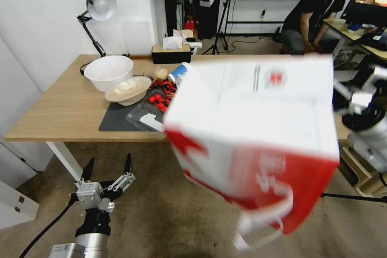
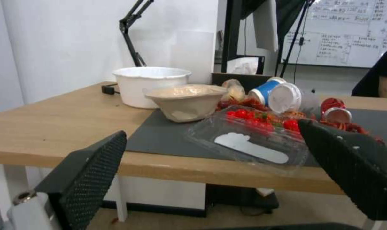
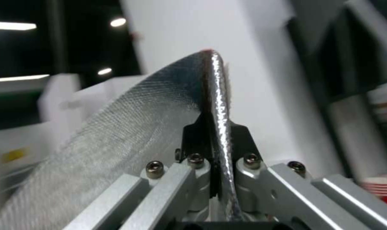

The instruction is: Pick up the food delivery bag from the floor and place it on the table.

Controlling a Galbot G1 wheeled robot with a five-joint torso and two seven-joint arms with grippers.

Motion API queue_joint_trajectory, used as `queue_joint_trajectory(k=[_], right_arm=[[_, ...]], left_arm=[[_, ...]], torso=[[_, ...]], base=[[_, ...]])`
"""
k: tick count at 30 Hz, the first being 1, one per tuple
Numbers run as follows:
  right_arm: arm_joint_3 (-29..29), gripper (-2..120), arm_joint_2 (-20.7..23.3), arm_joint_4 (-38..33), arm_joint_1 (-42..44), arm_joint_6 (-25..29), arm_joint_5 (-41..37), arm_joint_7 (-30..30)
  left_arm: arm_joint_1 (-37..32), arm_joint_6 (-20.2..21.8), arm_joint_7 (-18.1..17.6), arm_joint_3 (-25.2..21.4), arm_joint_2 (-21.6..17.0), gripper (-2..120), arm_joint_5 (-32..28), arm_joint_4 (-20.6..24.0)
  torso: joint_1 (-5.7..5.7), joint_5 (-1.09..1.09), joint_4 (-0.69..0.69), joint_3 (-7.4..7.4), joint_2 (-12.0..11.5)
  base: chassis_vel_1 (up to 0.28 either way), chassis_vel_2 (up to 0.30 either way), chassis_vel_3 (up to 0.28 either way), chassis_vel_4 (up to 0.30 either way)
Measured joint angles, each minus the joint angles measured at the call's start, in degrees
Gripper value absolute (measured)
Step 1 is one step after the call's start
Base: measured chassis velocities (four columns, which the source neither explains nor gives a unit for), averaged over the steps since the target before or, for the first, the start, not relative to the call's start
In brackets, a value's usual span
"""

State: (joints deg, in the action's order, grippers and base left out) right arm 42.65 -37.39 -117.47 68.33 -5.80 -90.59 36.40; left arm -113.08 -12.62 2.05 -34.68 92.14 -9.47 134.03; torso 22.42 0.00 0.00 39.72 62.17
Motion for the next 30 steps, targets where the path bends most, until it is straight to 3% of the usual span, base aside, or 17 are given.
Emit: queue_joint_trajectory(k=[4,7,9,16,17,27,30], right_arm=[[0.0,0,0.3,-1.1,-0.6,1.5,-0.8,-5.8],[0.0,0,0.3,-1.1,-0.6,1.5,-0.8,-5.8],[-0.1,0,0.4,-2.5,-1.3,3.6,-1.4,-14.3],[-0.2,0,0.4,-3.3,-2.5,5.6,-1.5,-24.3],[-1.3,0,0.6,-2.8,-4.9,6.7,-1.6,-32.9],[-3.2,0,2.6,0.3,-10.2,7.4,-3.1,-42.5],[-3.8,0,4.3,2.6,-12.4,4.9,-4.4,-47.4]], left_arm=[[-0.1,0.0,0.0,0.0,0.0,100,0.0,0.1],[-0.1,0.0,0.0,0.0,0.0,100,0.0,0.1],[-0.1,0.0,0.0,0.0,0.0,100,0.0,0.1],[0.0,0.0,0.0,0.0,0.0,100,0.0,-0.1],[-0.2,-0.2,0.0,-0.2,0.0,100,-0.4,-0.3],[-0.1,-0.2,-0.1,-0.5,0.0,100,-0.8,-0.3],[0.0,-0.2,-0.1,-0.5,0.0,100,-0.8,-0.5]], torso=[[0.0,-0.01,0.0,0.0,0.0],[0.0,-0.01,0.0,0.0,0.0],[0.0,0.0,0.01,-0.01,0.0],[-0.02,0.0,-0.02,-0.03,-0.1],[-0.03,0.0,0.02,-0.04,-0.1],[-0.04,0.0,0.0,-0.06,-0.1],[-0.05,0.0,-0.01,-0.07,-0.1]], base=[[0.0,0.0,0.0,0.0],[0.0,0.0,0.0,0.0],[0.0,0.0,0.0,0.0],[0.0,0.0,0.0,0.0],[0.0,0.0,0.0,0.0],[0.0,0.0,0.0,0.0],[0.0,0.0,0.0,0.0]])
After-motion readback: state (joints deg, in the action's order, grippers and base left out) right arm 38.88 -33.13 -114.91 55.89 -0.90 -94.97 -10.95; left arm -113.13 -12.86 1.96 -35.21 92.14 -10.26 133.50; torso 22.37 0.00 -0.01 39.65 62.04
